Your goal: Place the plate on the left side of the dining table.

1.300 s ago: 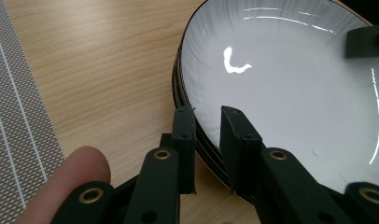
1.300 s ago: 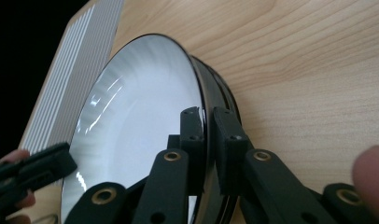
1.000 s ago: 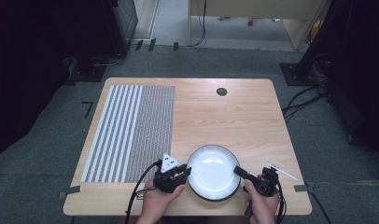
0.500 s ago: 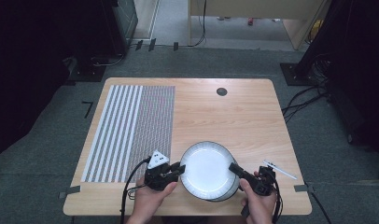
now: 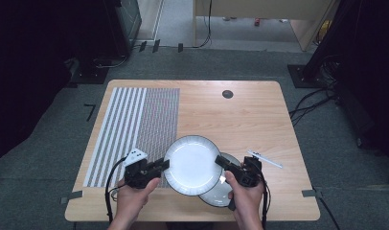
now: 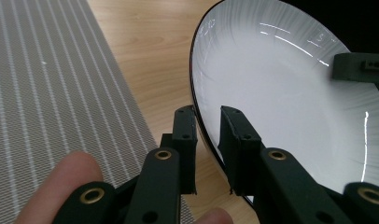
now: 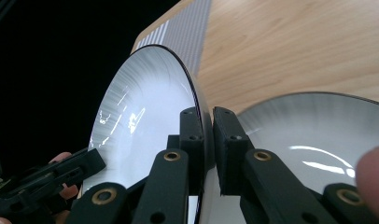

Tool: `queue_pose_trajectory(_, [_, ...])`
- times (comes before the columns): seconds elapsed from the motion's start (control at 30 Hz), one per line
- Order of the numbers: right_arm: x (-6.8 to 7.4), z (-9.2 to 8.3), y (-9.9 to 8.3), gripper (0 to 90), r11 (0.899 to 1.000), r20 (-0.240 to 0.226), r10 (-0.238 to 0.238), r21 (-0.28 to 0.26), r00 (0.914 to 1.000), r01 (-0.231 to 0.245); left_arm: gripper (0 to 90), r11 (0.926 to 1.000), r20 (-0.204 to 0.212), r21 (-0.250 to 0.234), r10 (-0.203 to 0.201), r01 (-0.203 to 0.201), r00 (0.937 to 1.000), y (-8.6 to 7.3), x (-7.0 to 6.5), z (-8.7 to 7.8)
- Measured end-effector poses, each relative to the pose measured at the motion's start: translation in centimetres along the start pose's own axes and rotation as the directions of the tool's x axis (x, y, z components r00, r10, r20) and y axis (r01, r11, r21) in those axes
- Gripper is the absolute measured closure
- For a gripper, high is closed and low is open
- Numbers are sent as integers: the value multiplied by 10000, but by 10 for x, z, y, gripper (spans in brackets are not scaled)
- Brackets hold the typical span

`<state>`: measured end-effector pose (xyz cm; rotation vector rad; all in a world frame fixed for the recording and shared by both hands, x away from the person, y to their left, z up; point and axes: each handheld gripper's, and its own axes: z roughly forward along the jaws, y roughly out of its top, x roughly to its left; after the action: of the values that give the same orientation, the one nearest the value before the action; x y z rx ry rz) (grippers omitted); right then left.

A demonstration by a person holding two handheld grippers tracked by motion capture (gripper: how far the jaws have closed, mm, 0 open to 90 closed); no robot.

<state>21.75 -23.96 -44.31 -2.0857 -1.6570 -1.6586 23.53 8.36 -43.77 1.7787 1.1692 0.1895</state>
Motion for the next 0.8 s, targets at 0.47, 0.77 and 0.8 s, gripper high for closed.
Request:
queue_pose_trajectory(0.47, [42,41,4,834,9993,-374,-87,365,9993,100,768,9991,-531,-345,-260,241,9983,13,38,-35])
queue_pose_trajectory(0.77, [63,70,5,832,9980,-646,-37,628,9979,78,771,9975,-724,-485,-546,511,9959,20,65,-55])
queue_pose_trajectory(0.8, [66,75,5,832,9976,-687,23,690,9976,24,772,9974,-759,-498,-563,526,9955,20,68,-56])
